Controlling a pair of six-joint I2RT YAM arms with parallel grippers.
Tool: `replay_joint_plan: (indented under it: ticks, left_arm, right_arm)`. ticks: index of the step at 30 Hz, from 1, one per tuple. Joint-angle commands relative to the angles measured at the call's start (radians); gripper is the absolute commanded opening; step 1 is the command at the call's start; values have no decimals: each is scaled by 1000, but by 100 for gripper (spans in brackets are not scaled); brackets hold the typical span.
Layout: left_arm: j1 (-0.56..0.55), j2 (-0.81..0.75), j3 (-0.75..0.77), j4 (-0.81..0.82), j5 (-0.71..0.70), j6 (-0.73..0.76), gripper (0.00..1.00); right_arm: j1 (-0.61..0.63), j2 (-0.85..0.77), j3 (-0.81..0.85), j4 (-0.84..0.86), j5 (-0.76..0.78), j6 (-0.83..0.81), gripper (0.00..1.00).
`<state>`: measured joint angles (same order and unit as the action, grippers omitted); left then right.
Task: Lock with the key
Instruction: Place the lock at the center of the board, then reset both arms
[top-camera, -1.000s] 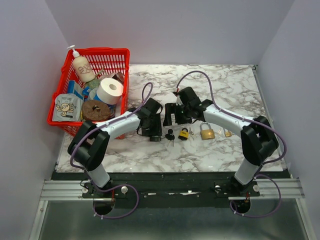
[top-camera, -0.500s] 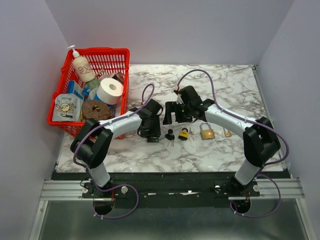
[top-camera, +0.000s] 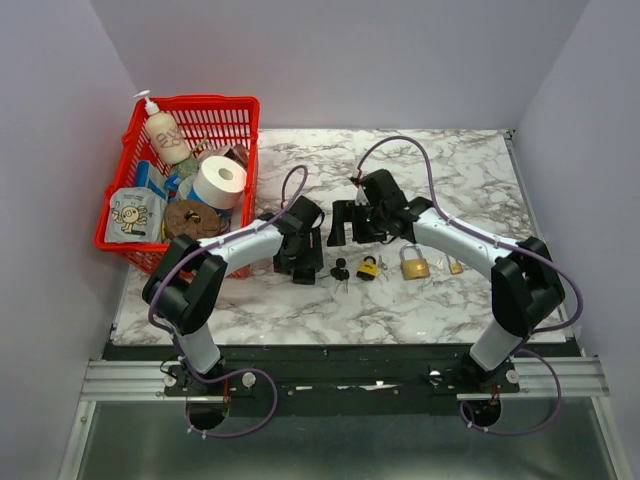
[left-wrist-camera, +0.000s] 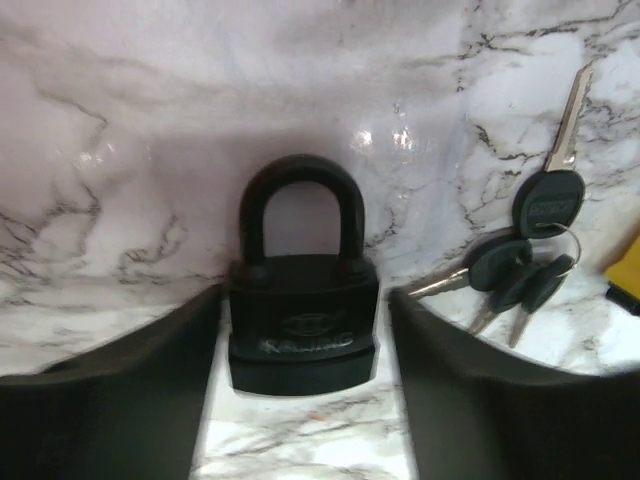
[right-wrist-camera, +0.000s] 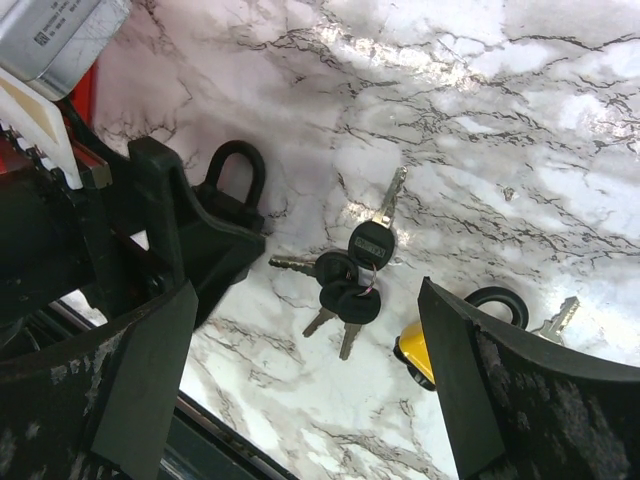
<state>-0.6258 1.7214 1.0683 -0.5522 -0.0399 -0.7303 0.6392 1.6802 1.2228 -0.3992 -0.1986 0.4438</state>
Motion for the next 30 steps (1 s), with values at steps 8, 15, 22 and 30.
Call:
replay_joint_plan:
  ticks: [8,15,22,30]
  left_arm:
    - [-17,-68,87,-6,-38,29,99]
    - [-52,-198,163,41,-103,150,99]
    - [-42,-267,370,71,-86,389,99]
    - [139,-122,791,-258,250,563,99]
  right_arm:
    - [-22,-74,53,-44,10,-30,100]
    - [-102,-163,98,-124,28,-129,100]
    - [-269,-295,141,-182,-88,-263,100]
    - [-469,-393,193,-237,-233,-378,100]
